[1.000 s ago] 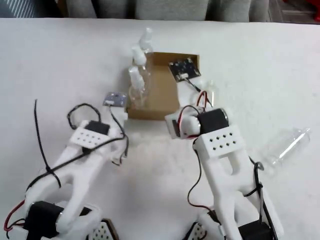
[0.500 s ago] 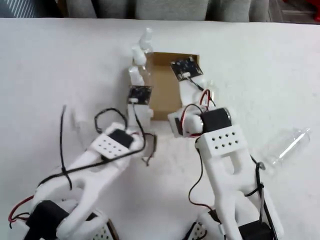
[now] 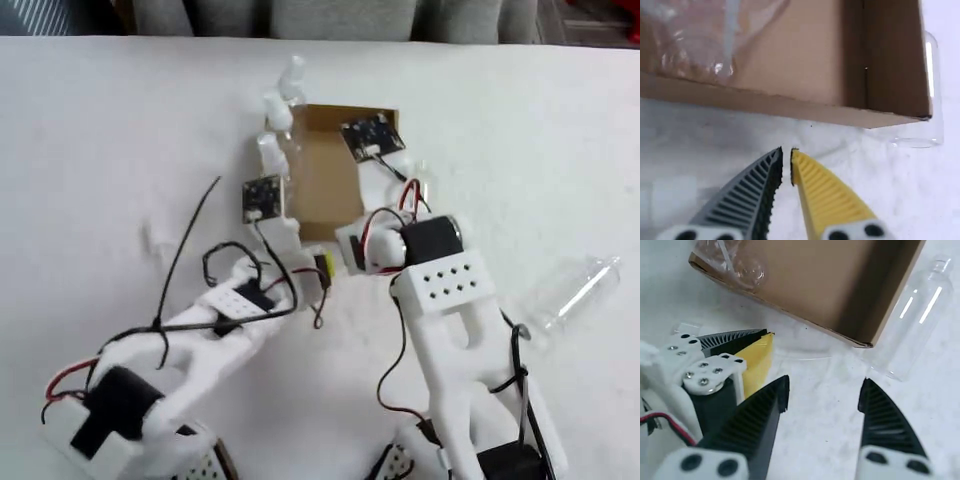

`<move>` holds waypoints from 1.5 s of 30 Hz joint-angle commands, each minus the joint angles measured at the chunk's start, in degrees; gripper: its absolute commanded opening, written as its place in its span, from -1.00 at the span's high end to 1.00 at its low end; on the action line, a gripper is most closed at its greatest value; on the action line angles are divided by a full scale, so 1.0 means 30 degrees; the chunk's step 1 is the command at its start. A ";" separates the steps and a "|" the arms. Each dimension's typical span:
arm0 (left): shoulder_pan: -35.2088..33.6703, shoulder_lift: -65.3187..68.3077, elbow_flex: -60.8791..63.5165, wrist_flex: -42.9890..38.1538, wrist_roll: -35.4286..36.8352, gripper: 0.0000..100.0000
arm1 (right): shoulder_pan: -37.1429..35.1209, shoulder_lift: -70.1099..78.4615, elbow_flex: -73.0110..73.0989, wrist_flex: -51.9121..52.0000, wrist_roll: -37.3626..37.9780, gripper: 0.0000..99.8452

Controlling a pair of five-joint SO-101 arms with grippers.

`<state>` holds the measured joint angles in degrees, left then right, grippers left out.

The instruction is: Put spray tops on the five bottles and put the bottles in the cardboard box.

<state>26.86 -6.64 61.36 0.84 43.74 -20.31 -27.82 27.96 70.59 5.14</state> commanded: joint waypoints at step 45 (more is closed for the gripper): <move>-0.7634 -1.1824 0.2051 1.6762 -0.8000 0.95 | 0.0249 -0.0484 0.0205 -0.0659 0.0205 0.59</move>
<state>4.88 -43.74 67.60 53.05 18.86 -20.04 -27.82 29.01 69.54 5.14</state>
